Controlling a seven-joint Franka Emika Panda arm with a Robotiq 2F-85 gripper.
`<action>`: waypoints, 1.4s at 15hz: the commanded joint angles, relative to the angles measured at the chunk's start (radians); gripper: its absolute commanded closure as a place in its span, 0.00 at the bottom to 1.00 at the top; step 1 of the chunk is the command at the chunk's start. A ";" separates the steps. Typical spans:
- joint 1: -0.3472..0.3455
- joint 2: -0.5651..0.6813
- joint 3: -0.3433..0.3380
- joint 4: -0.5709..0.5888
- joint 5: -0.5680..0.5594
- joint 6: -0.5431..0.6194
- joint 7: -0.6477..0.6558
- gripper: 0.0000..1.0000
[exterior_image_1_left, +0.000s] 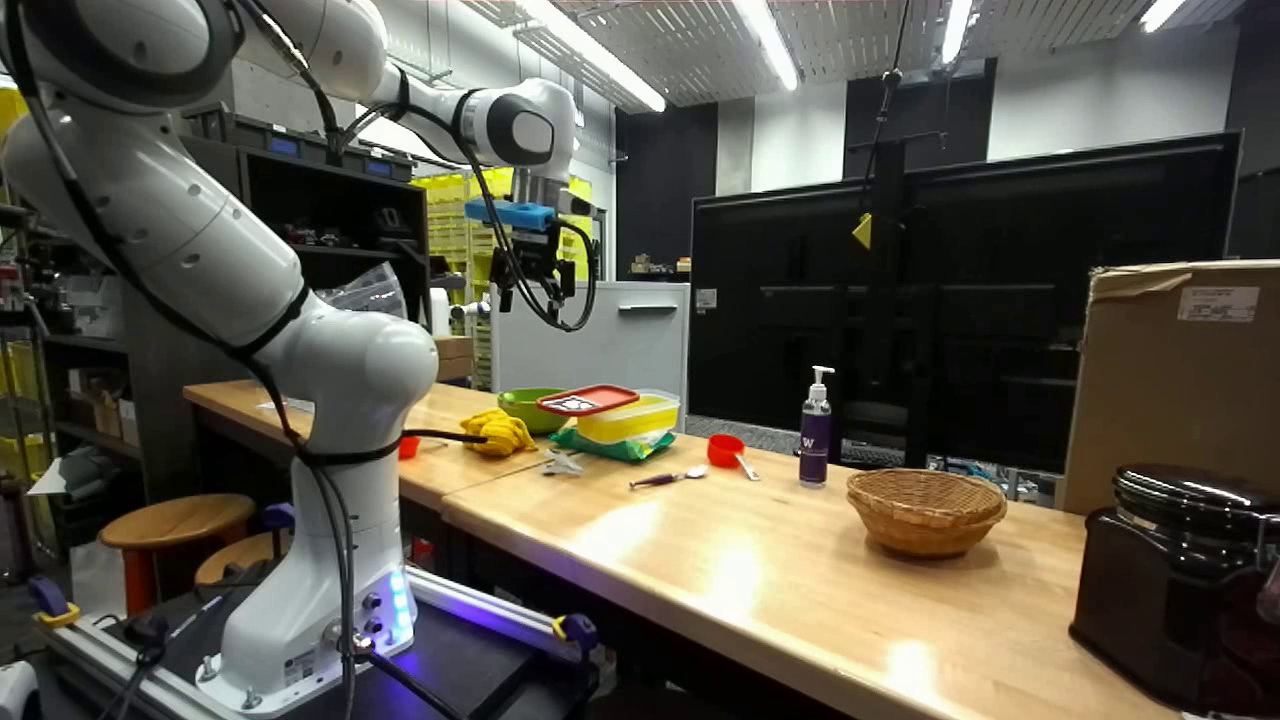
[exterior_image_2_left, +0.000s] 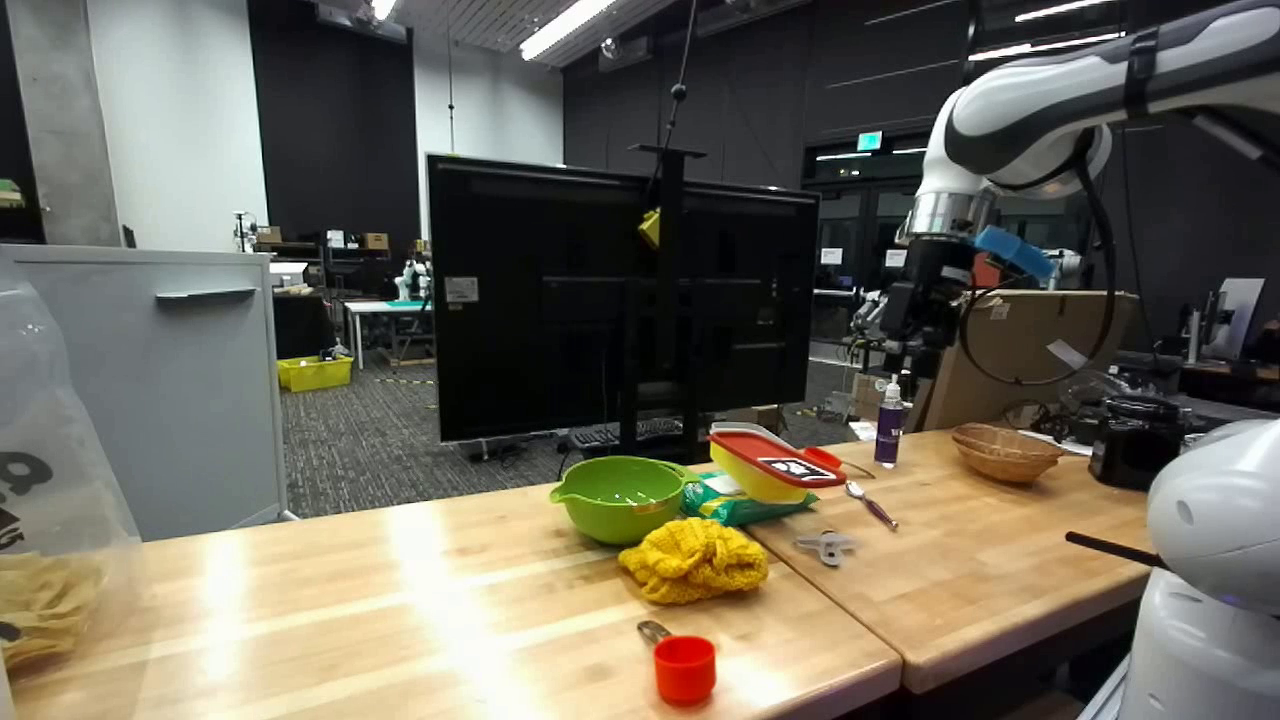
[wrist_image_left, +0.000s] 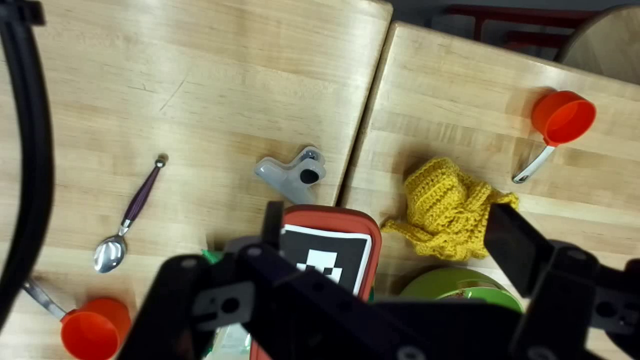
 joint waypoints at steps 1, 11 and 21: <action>-0.016 0.003 0.011 0.003 0.009 -0.003 -0.010 0.00; -0.067 0.129 -0.120 -0.054 0.037 0.184 -0.047 0.00; -0.148 0.425 -0.248 -0.038 0.132 0.340 -0.188 0.00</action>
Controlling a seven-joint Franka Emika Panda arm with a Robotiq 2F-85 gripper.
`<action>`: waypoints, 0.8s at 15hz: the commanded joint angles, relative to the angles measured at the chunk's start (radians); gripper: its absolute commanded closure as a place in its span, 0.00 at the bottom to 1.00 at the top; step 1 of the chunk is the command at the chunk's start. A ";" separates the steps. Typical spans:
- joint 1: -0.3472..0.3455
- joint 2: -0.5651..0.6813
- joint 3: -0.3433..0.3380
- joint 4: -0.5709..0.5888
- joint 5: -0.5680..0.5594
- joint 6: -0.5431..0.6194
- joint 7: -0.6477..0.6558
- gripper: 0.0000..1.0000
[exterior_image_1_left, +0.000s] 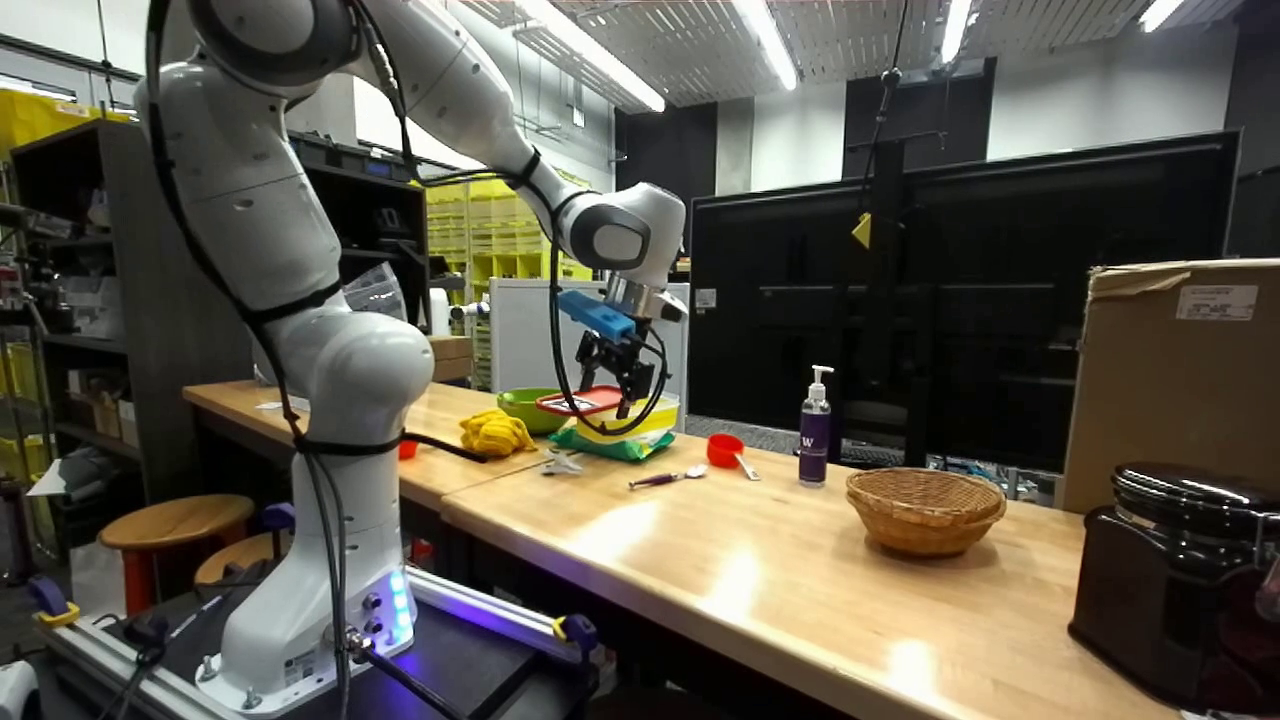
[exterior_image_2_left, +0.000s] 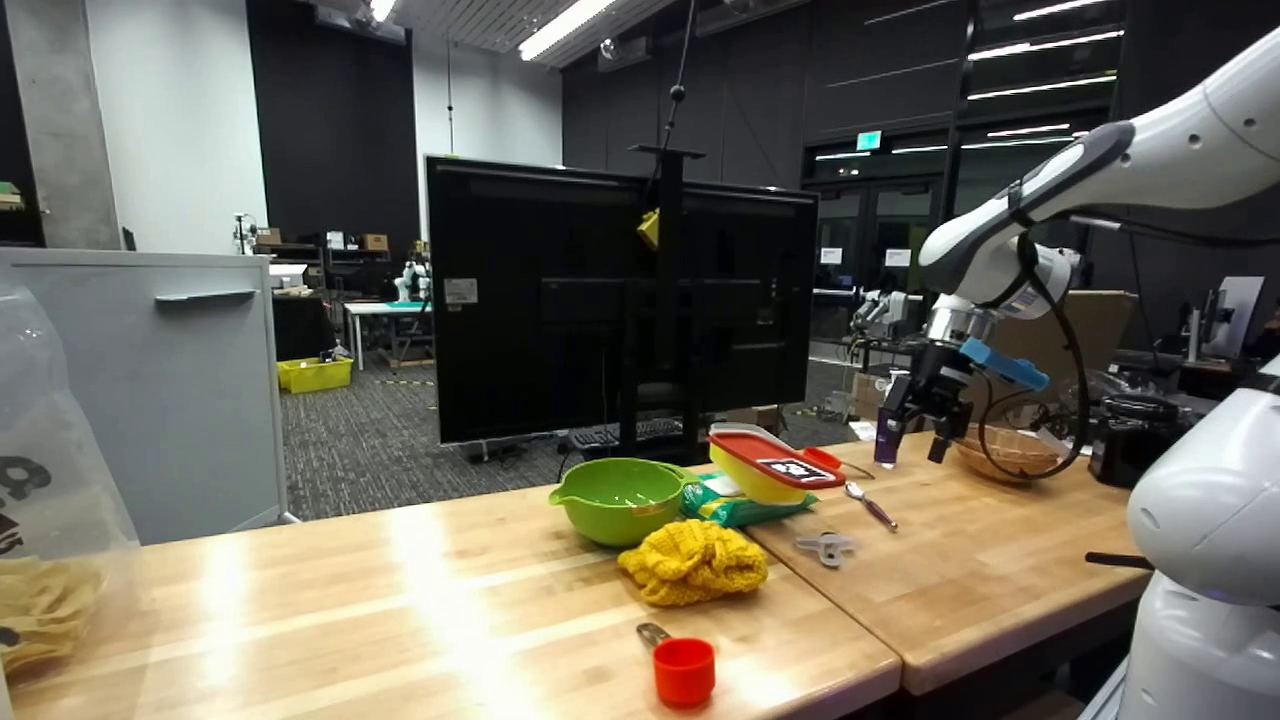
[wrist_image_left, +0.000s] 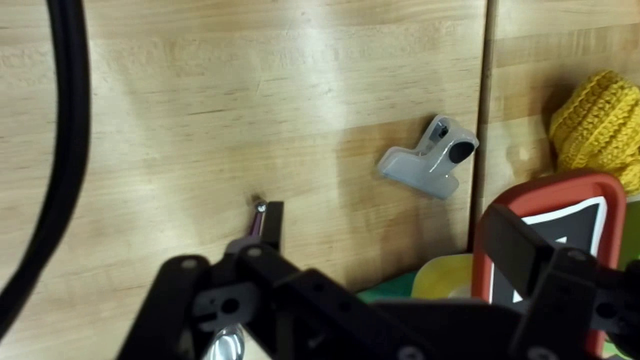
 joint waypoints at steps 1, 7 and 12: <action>-0.042 0.036 0.040 0.015 0.026 -0.004 -0.023 0.00; -0.043 0.064 0.042 0.037 0.028 -0.005 -0.026 0.00; -0.066 0.092 0.092 0.033 -0.005 -0.012 0.029 0.00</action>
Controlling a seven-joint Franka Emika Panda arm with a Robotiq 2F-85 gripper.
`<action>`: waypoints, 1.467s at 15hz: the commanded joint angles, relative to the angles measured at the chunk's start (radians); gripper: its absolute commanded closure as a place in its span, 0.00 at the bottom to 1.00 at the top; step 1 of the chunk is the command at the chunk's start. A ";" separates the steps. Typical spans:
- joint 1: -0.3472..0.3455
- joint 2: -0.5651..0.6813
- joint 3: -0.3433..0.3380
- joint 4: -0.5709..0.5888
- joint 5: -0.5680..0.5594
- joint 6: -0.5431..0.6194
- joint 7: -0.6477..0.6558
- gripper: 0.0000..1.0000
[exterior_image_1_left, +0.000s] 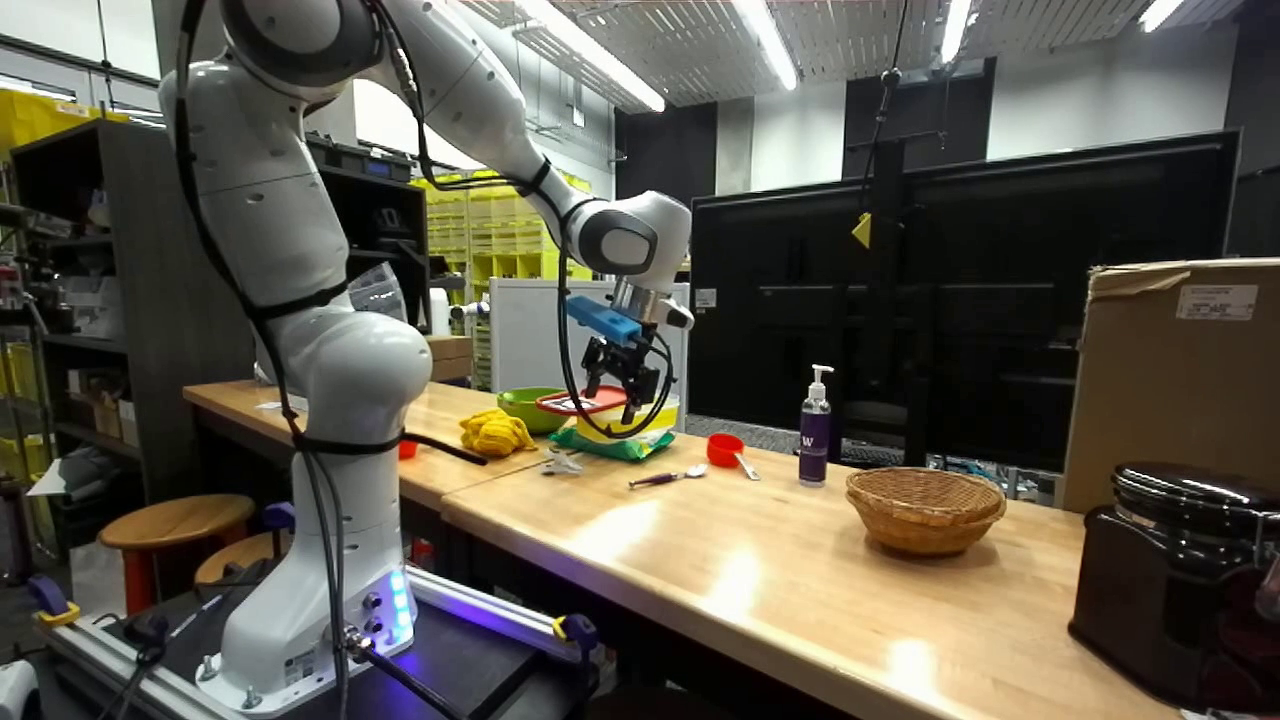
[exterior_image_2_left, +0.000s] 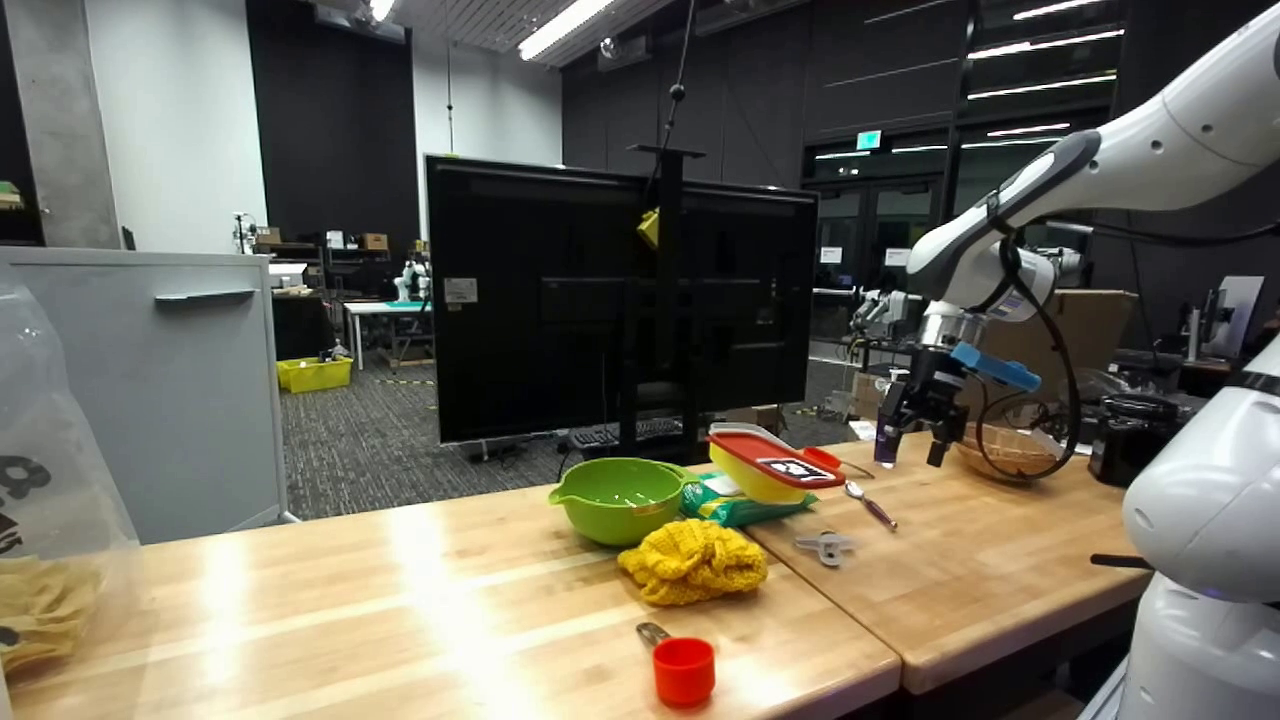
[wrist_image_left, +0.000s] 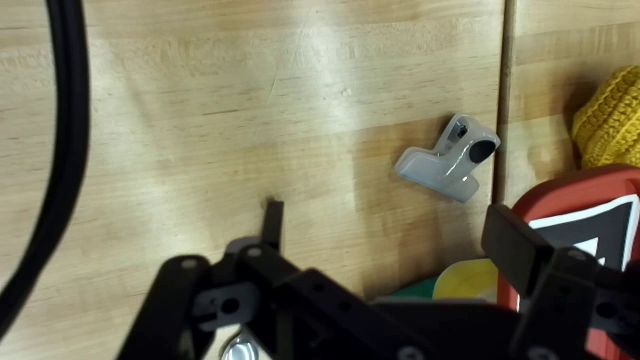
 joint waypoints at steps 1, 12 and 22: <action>-0.028 0.033 0.070 -0.005 -0.022 0.018 0.017 0.00; -0.011 0.096 0.225 0.016 -0.146 0.023 0.156 0.00; -0.044 0.239 0.208 0.084 -0.171 -0.002 0.178 0.00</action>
